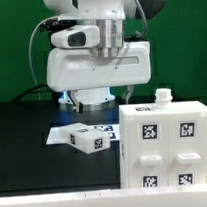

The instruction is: Assemble cabinet

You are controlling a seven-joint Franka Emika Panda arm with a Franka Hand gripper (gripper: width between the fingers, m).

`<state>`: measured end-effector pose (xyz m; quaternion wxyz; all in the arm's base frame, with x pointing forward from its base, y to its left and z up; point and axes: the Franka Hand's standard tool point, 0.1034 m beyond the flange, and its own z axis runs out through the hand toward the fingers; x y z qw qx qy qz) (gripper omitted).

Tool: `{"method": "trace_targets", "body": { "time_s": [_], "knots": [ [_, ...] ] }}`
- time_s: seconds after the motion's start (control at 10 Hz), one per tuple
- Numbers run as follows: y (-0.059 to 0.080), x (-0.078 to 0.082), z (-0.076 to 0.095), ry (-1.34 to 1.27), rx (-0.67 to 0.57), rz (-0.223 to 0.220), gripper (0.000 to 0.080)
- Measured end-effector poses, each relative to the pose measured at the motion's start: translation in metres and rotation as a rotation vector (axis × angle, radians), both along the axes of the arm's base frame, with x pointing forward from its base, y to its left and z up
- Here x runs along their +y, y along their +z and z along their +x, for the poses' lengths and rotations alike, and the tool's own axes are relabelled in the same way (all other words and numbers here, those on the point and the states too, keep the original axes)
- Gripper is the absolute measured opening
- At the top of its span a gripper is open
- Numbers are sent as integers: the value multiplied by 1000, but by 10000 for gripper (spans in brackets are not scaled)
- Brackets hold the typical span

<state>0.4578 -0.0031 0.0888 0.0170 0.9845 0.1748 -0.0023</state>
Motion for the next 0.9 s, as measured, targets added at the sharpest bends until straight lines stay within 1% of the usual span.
{"method": "trace_targets", "body": {
  "time_s": [0.1,0.2,0.3,0.4,0.5,0.6,0.9],
  "knots": [
    [-8,-8,-8,39,-26,-10,797],
    [-21,-26,-26,65,-42,-24,797],
    [-37,-40,-44,56,-48,-53,797],
    [-52,-42,-57,62,-41,-75,797],
    [-58,-35,-60,67,-29,-72,797],
    [-58,-31,-59,54,-30,-67,797],
    [-59,-34,-62,44,-21,-66,797]
  ]
}}
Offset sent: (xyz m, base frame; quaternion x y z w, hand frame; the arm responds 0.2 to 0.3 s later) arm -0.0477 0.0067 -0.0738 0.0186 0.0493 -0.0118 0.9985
